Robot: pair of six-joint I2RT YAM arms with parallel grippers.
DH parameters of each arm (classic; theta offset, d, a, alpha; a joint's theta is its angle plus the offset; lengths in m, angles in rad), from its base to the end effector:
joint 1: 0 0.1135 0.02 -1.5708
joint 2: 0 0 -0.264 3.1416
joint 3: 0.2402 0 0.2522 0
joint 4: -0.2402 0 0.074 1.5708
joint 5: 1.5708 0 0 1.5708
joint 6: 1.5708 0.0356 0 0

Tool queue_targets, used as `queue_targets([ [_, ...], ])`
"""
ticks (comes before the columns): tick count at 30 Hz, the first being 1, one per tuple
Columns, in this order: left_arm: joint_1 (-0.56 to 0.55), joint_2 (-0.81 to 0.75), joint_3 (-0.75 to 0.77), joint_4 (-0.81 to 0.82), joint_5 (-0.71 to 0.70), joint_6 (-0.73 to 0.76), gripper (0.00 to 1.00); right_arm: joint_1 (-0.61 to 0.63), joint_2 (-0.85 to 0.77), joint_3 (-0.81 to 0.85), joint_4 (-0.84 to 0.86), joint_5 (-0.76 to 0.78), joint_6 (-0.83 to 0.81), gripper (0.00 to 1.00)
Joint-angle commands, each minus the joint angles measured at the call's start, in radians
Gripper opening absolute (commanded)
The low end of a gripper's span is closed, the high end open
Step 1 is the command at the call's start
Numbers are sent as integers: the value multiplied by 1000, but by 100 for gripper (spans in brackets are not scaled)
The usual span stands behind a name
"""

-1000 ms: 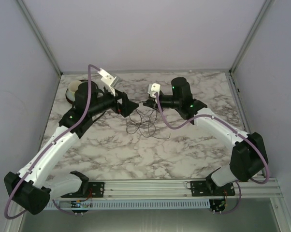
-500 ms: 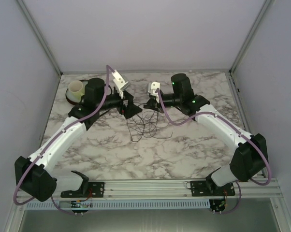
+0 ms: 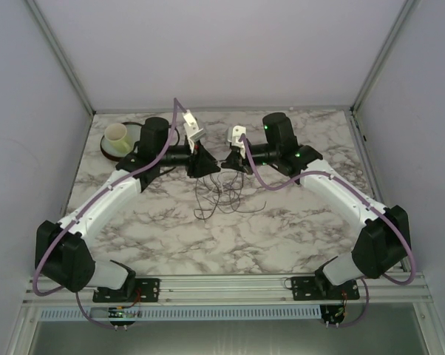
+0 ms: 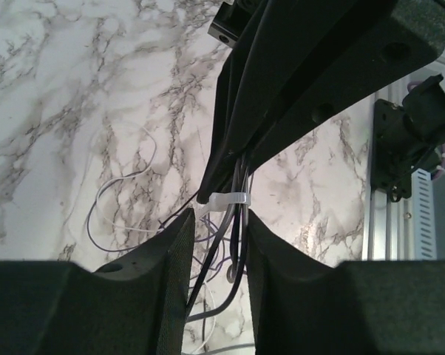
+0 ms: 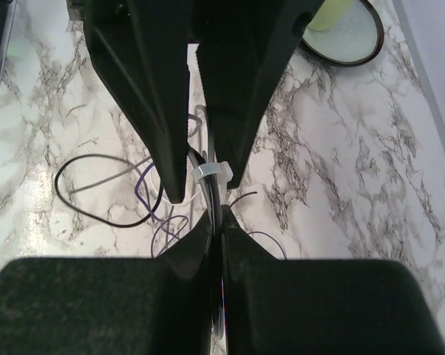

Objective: Zip-tie the wires
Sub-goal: Adjust the cable at the center of the board.

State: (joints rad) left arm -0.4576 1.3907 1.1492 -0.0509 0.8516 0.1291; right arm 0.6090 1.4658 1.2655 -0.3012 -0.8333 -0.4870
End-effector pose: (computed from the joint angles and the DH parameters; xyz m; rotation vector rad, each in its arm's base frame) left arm 0.2737 -0.1646 0.3448 1.0903 1.5320 -1.0138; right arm 0.2558 0.2105 0.3390 -1.4528 1.3989 0.9322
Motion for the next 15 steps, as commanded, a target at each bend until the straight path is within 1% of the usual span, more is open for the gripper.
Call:
queue_targets([
  [1,4,-4,32,42,63,20,29,-8,-25,60,11,-25,-9,0],
  [6,4,4,30,41,69,12,10,-10,-20,62,11,-8,-6,0],
  [11,4,4,35,17,66,11,0,-14,-21,64,12,40,6,0],
  [12,5,5,34,13,67,6,0,-16,-21,66,13,55,11,5],
  [13,6,5,34,8,65,-2,0,-19,-23,65,13,64,15,18],
  [15,11,11,32,1,55,-22,0,-30,-39,60,13,72,20,33],
])
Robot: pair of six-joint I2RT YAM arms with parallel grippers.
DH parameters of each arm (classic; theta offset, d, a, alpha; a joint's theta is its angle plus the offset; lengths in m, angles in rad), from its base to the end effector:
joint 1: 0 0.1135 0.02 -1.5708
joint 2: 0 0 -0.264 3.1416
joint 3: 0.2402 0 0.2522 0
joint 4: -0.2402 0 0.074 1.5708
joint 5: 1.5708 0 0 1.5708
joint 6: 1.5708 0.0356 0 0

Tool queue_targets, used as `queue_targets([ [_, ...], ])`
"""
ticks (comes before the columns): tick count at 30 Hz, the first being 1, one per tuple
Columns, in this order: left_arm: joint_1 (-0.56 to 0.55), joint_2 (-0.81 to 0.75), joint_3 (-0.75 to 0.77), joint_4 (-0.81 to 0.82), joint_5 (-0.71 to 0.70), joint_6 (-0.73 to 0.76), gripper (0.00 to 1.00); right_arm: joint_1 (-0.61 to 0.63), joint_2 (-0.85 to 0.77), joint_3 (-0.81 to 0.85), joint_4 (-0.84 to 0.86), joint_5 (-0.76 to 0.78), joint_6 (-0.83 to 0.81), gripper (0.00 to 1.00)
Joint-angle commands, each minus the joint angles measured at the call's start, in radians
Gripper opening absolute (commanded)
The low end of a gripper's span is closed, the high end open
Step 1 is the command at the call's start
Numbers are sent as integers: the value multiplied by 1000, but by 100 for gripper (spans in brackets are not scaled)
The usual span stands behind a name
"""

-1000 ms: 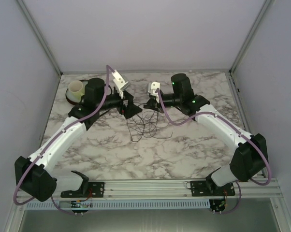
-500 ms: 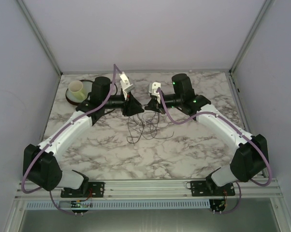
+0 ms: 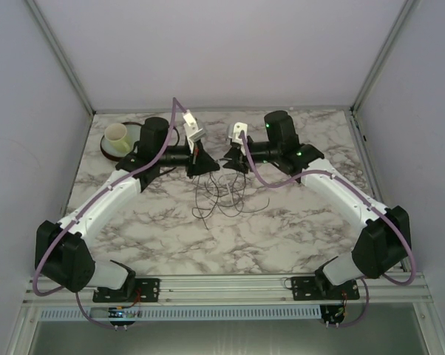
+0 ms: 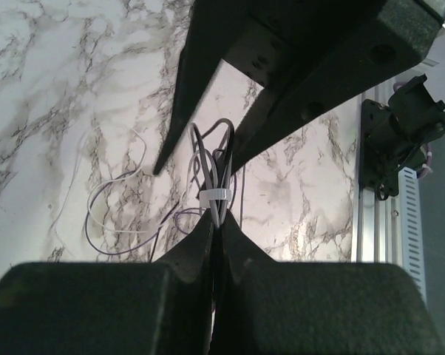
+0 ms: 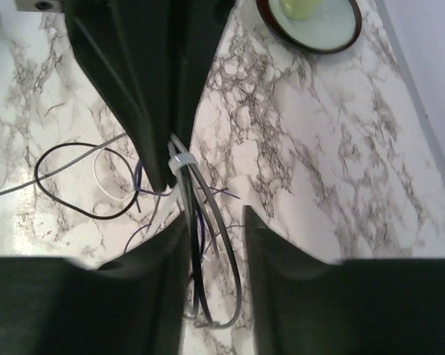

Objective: Zip-tie the wires
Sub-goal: Adjust the cable at the center of the board.

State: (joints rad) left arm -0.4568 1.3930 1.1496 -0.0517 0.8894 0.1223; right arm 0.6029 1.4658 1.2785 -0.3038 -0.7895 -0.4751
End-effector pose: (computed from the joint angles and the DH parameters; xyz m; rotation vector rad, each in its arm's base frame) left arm 0.2730 -0.1650 0.3445 1.1078 1.5223 -1.0532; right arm 0.2588 0.2088 0.3427 -1.4228 1.4278 0.8879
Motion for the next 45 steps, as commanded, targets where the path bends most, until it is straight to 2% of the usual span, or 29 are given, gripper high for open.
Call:
queue_targets([
  [1,15,12,30,-1,6,-23,0,-29,-51,41,15,26,7,42],
  [3,26,17,29,-9,-23,-41,0,-36,-84,15,13,23,3,54],
  [5,42,19,26,-8,-39,-58,0,-44,-122,-21,13,26,-8,60],
  [12,61,-5,5,36,-37,-94,0,-111,-191,-125,18,29,22,60],
  [22,67,-30,-8,30,-32,-98,0,-138,-124,-275,180,79,228,50],
  [26,67,-37,-13,29,-30,-102,0,-140,-138,-364,357,77,300,34],
  [32,67,-35,-17,30,-9,-104,0,-139,-207,-570,735,42,345,27],
  [39,66,-38,-22,30,37,-101,0,-140,-149,-541,826,42,327,17],
  [42,67,-42,-29,29,46,-98,0,-139,-135,-536,892,40,322,15],
  [45,67,-44,-32,22,57,-93,0,-132,-126,-519,887,21,294,15],
])
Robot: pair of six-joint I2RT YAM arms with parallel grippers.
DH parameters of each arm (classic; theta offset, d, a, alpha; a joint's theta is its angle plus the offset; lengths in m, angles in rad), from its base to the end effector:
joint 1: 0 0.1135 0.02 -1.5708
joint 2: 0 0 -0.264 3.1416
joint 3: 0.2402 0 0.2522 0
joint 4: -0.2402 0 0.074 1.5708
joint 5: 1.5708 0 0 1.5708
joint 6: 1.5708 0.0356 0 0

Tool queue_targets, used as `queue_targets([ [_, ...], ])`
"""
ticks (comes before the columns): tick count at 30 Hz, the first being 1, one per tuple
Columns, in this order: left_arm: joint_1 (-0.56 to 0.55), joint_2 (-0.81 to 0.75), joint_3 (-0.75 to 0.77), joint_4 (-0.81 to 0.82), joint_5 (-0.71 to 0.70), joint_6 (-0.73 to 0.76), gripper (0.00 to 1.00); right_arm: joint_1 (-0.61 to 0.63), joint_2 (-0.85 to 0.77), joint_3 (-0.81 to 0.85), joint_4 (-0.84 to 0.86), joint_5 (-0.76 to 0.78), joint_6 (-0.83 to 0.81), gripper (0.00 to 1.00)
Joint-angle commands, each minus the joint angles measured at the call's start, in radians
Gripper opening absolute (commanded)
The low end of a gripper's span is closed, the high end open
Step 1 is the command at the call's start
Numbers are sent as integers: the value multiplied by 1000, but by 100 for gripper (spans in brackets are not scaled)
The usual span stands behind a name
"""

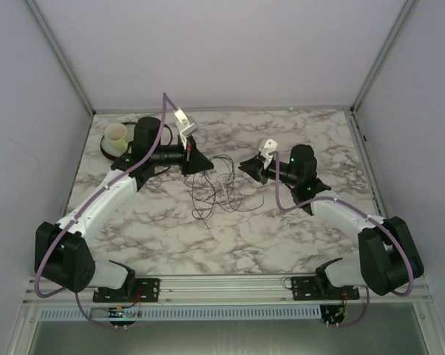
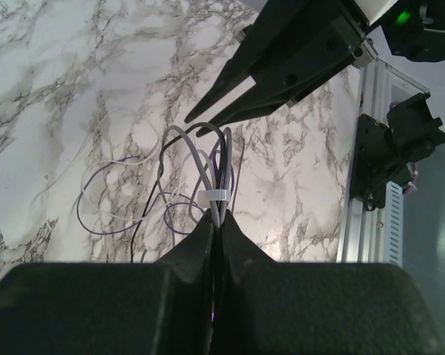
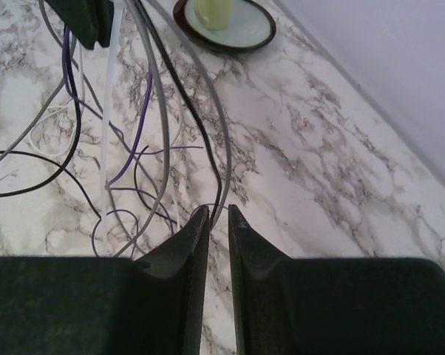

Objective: Zip-tie the wires
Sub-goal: Adjust the cable at the center of the board.

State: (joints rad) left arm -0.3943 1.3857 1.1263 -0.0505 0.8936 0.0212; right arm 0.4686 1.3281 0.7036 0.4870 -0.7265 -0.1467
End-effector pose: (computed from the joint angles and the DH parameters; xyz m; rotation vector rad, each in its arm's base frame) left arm 0.2804 -0.1467 0.3388 0.9844 1.6269 -1.0880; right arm 0.2481 0.1521 0.2614 -1.0260 1.4148 0.8541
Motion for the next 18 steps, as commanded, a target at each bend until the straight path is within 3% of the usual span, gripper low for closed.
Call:
queue_targets([
  [1,5,-37,-10,20,57,9,0,4,16,65,87,-45,-46,15],
  [18,5,-37,-18,21,61,5,0,69,53,136,83,-64,-72,21],
])
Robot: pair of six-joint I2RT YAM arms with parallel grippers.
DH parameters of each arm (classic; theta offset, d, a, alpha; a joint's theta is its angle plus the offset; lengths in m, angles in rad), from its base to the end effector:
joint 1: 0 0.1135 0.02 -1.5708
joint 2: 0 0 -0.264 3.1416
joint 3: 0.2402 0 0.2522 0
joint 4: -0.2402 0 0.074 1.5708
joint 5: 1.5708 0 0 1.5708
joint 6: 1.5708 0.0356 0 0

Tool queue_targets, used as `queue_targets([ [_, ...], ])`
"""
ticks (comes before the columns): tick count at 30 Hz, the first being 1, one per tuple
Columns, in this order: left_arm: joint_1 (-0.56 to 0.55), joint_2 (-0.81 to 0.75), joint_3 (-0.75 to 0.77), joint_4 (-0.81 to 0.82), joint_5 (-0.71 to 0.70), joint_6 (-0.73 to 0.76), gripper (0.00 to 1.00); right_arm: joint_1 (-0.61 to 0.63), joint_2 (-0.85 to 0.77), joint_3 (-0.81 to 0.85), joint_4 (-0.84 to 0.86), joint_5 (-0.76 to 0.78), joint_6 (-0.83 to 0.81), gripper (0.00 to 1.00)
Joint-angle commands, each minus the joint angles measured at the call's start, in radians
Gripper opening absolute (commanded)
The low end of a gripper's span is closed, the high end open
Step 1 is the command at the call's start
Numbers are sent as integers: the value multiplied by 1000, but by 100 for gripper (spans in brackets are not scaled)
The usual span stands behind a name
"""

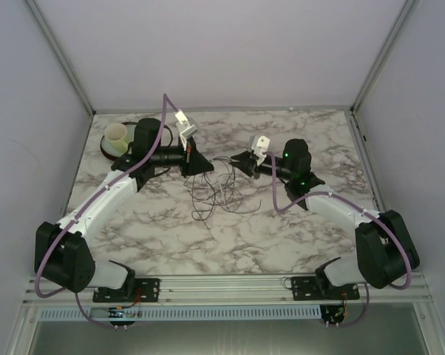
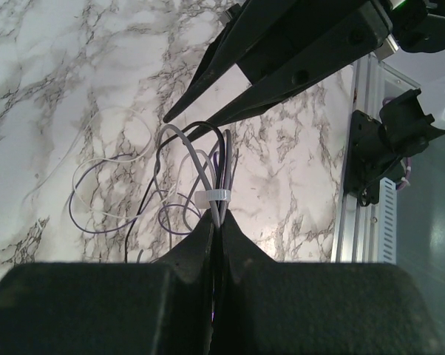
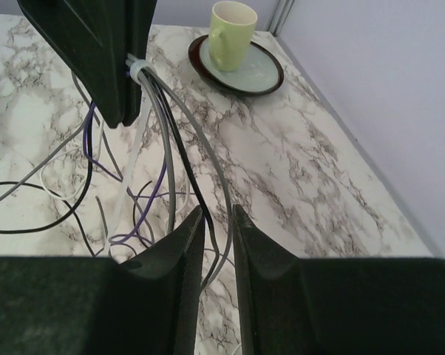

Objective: Zip-tie the wires
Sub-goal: Adjust the cable at the center of the board.

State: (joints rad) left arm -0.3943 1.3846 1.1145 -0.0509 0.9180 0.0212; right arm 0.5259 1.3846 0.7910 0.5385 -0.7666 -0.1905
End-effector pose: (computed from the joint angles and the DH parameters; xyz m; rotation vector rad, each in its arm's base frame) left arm 0.2790 -0.1467 0.3352 0.9985 1.6278 -1.1142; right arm 0.2533 0.1756 0.2802 -1.1133 1.2623 0.8736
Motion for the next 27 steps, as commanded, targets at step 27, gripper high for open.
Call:
queue_targets([
  [27,6,-48,-184,176,-43,-75,6,13,-57,35,-174,90,-57,0],
])
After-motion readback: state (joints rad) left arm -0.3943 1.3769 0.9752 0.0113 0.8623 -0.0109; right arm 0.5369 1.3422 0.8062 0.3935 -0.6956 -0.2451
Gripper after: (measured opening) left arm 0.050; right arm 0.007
